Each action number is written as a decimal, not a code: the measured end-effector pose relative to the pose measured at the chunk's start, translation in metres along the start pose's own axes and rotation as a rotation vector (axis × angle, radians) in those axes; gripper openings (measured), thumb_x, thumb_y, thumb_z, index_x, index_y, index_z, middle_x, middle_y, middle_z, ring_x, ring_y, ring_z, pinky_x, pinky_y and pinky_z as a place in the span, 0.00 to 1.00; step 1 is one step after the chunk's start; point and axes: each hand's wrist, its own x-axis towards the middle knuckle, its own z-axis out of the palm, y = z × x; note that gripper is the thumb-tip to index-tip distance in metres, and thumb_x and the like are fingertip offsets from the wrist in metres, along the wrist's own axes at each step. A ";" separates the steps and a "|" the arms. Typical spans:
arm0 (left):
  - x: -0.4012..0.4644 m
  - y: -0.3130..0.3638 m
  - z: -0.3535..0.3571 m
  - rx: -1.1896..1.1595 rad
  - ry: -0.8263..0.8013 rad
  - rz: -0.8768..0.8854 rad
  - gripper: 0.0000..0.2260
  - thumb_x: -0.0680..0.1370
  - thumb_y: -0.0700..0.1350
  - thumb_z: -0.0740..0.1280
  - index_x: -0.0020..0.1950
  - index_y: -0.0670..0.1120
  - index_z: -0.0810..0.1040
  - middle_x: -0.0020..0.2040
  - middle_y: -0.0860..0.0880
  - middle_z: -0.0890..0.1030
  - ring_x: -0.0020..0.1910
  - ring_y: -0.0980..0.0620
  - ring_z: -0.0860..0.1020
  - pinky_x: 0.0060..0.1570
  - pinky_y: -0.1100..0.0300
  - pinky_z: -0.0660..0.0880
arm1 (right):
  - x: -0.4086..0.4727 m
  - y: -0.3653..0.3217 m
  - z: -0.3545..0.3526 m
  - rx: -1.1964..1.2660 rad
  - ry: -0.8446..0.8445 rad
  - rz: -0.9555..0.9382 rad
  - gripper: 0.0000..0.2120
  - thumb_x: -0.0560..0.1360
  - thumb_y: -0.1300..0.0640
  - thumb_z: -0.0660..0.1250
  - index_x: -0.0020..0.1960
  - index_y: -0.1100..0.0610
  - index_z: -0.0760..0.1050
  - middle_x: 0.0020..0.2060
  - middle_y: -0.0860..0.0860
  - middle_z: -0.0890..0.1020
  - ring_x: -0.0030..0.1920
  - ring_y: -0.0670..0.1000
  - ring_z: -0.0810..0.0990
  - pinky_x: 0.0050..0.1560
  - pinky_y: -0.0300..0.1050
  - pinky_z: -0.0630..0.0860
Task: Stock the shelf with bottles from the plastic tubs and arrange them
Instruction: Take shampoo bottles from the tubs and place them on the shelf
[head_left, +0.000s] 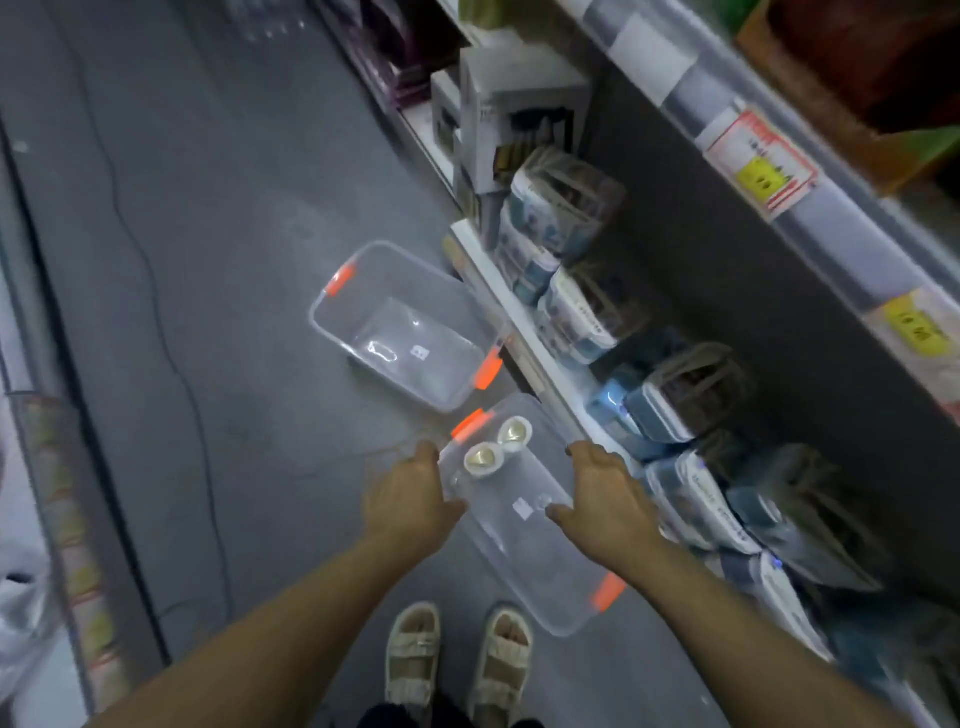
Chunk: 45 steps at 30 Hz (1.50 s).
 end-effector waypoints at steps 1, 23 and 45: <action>0.011 -0.005 0.016 -0.025 -0.007 -0.019 0.24 0.75 0.54 0.69 0.65 0.47 0.65 0.62 0.46 0.75 0.61 0.44 0.75 0.55 0.52 0.73 | 0.014 0.006 0.013 0.004 -0.005 -0.005 0.27 0.75 0.49 0.67 0.68 0.57 0.62 0.65 0.54 0.70 0.66 0.55 0.67 0.60 0.46 0.68; 0.251 -0.046 0.306 -0.598 0.081 -0.288 0.32 0.71 0.42 0.74 0.69 0.44 0.60 0.62 0.44 0.74 0.62 0.42 0.74 0.58 0.52 0.73 | 0.317 0.120 0.252 0.025 0.046 -0.326 0.37 0.65 0.60 0.74 0.70 0.56 0.61 0.66 0.54 0.70 0.66 0.57 0.69 0.62 0.51 0.71; 0.299 -0.064 0.325 -0.666 0.140 -0.084 0.39 0.56 0.51 0.80 0.64 0.52 0.70 0.53 0.54 0.80 0.53 0.49 0.79 0.54 0.49 0.78 | 0.309 0.160 0.312 0.471 0.175 -0.337 0.36 0.60 0.55 0.79 0.62 0.57 0.66 0.58 0.52 0.72 0.56 0.52 0.73 0.51 0.46 0.71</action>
